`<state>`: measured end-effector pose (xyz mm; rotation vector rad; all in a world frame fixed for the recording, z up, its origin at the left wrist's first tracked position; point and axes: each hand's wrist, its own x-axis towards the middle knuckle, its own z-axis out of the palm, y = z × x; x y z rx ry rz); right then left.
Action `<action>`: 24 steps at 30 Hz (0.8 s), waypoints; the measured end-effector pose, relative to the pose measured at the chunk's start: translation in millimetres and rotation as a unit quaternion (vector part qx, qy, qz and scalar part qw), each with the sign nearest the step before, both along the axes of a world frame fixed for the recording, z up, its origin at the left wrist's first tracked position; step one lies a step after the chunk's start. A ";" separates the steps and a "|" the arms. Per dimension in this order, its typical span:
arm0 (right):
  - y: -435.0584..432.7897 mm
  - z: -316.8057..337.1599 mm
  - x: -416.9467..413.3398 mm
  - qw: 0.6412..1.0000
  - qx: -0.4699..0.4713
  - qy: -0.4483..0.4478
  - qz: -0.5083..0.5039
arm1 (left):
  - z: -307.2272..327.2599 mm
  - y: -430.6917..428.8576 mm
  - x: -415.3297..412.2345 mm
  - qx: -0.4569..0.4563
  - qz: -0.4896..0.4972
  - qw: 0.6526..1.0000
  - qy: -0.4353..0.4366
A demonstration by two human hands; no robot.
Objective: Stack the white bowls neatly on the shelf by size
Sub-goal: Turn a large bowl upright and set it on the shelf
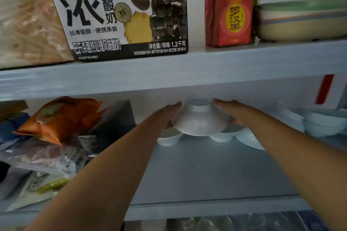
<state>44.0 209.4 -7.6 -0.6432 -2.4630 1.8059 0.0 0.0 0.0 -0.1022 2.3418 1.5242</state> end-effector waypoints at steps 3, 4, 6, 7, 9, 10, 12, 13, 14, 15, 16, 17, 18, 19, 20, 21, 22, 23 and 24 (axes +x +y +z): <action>-5.0 2.3 -0.1 0.998 -0.056 -0.019 0.003 | 2.4 5.2 -2.3 0.072 0.011 0.996 -0.046; -5.2 1.1 -0.3 0.997 -0.066 -0.027 0.007 | 1.0 6.2 -5.3 0.084 0.008 0.995 -0.052; 1.3 -7.6 -10.5 0.996 -0.082 -0.032 0.005 | 0.5 9.5 -5.7 0.081 0.006 0.996 -0.044; 4.6 -12.5 -15.9 0.996 -0.087 -0.030 0.006 | -0.4 10.6 -6.7 0.078 0.007 0.996 -0.042; 7.4 -16.4 -19.9 0.996 -0.087 -0.026 0.012 | -3.7 13.3 -11.0 0.076 0.004 0.996 -0.040; 4.5 -13.8 -16.1 0.996 -0.087 -0.026 0.012 | -5.2 14.2 -10.9 0.081 0.002 0.996 -0.039; -1.8 -8.9 -11.3 0.995 -0.094 -0.026 0.007 | -7.0 15.8 -12.0 0.084 0.000 0.996 -0.039; -1.8 -9.2 -11.4 0.995 -0.095 -0.027 0.003 | -7.2 16.0 -13.3 0.079 0.000 0.996 -0.039; -1.6 -8.9 -11.5 0.995 -0.093 -0.025 0.001 | -6.8 16.4 -14.2 0.072 0.001 0.997 -0.035; -0.5 -9.2 -13.0 0.996 -0.090 -0.023 0.001 | -6.7 16.1 -15.2 0.065 0.001 0.997 -0.032; 0.3 -9.4 -14.3 0.996 -0.086 -0.025 -0.001 | -5.5 16.0 -15.8 0.061 0.001 0.998 -0.026; -0.3 -8.3 -13.6 0.996 -0.087 -0.028 -0.003 | -4.8 16.1 -16.3 0.059 0.002 0.998 -0.019; -0.8 -7.1 -13.2 0.996 -0.089 -0.029 -0.004 | -5.0 16.2 -18.6 0.057 0.004 0.998 -0.010; -1.7 -5.7 -12.3 0.996 -0.092 -0.021 -0.004 | -3.9 16.2 -18.5 0.059 0.004 0.998 -0.002; -2.4 -3.8 -11.0 0.995 -0.097 -0.010 -0.004 | -1.7 15.8 -17.2 0.062 0.003 0.998 0.004; -3.2 -2.3 -9.9 0.995 -0.102 0.004 -0.003 | 1.6 15.0 -15.3 0.065 0.002 0.998 0.009; -3.9 -0.4 -8.3 0.994 -0.103 0.019 -0.003 | 4.8 14.2 -14.4 0.068 0.000 0.998 0.016; -4.2 1.1 -7.7 0.994 -0.105 0.033 -0.005 | 7.7 12.5 -14.0 0.073 -0.002 0.997 0.020; -5.3 3.7 -5.4 0.993 -0.109 0.046 -0.007 | 11.1 10.2 -12.1 0.080 -0.003 0.997 0.025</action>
